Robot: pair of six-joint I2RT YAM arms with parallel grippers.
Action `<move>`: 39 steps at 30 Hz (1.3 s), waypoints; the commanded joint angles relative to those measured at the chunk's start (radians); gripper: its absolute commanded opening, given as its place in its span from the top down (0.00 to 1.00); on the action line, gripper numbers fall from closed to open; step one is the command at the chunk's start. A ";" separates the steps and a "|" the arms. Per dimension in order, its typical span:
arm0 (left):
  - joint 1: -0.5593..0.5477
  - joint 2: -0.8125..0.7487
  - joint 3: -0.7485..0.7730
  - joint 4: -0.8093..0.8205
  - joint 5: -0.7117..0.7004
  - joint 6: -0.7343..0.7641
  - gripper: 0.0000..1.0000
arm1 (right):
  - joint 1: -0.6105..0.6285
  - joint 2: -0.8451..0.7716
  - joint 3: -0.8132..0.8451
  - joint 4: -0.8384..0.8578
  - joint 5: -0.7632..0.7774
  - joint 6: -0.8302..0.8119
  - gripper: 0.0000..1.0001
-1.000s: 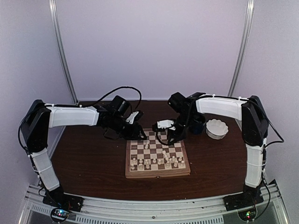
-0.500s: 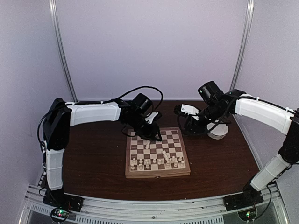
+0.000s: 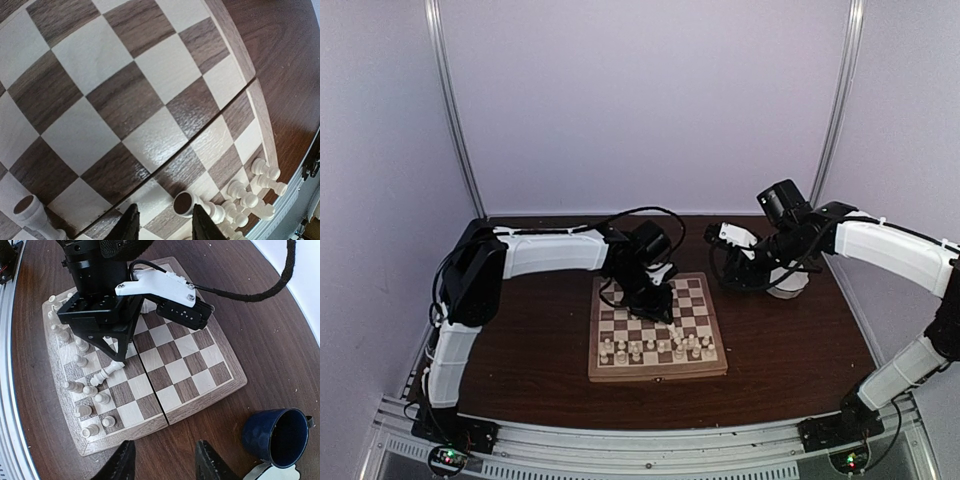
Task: Set up the chess pieces on the board
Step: Adjust the chessboard.
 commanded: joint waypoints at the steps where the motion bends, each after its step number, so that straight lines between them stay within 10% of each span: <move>1: -0.012 0.022 0.040 -0.033 -0.017 -0.021 0.62 | -0.006 -0.008 -0.012 0.027 0.004 0.000 0.56; 39: -0.070 0.037 0.022 -0.059 -0.106 -0.094 0.67 | -0.004 0.011 -0.020 0.024 -0.013 -0.011 0.54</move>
